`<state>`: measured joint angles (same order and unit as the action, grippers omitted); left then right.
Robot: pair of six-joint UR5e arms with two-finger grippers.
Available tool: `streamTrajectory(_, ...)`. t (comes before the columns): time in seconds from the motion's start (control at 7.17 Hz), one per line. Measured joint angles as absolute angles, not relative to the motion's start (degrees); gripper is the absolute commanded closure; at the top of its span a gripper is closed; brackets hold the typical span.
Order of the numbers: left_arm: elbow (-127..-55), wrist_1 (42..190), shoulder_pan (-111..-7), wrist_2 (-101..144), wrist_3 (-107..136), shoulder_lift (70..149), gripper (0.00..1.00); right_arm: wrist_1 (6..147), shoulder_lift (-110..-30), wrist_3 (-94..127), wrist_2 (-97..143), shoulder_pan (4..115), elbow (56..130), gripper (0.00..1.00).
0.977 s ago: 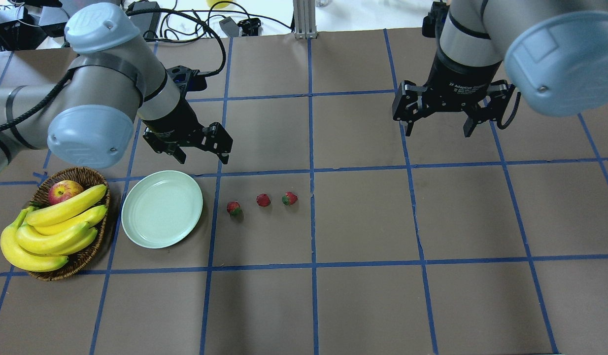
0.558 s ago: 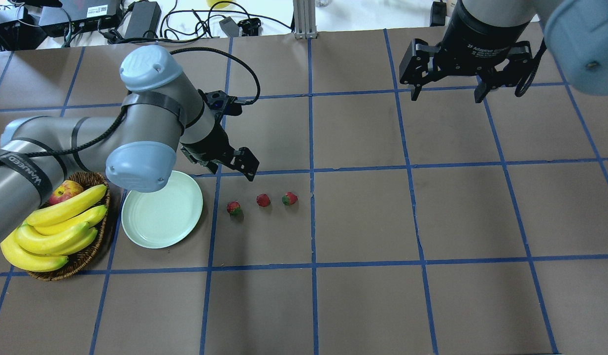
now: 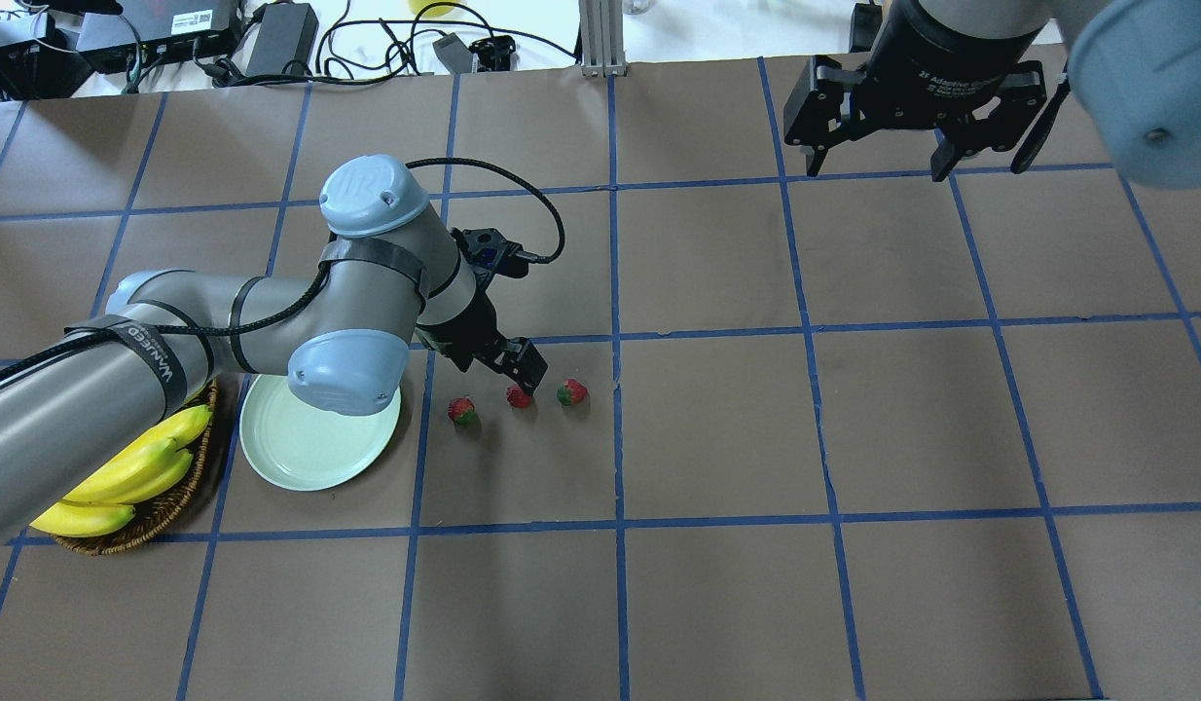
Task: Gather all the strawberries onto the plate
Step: 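Lower the left gripper onto the strawberry nearest the plate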
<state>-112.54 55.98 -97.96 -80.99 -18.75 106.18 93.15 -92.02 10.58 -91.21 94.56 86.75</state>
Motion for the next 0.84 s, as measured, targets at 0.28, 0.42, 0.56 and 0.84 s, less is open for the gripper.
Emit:
streamTrajectory(0.28,-112.6,53.7,-98.5,-80.9,-19.4,108.6,0.00,93.3,-92.0,10.6,-90.9,94.6,86.7,0.00)
streamTrajectory(0.42,-112.7,52.8,-98.6,-80.9,-19.7,109.9,0.08,93.3,-92.0,10.5,-90.8,94.6,86.7,0.00)
streamTrajectory(0.56,-113.0,52.3,-98.7,-81.1,-20.1,110.9,0.31,93.3,-92.0,10.5,-90.7,94.6,86.7,0.00)
streamTrajectory(0.84,-113.5,52.1,-98.7,-81.3,-20.6,111.5,0.87,93.3,-92.0,10.4,-90.7,94.6,86.7,0.00)
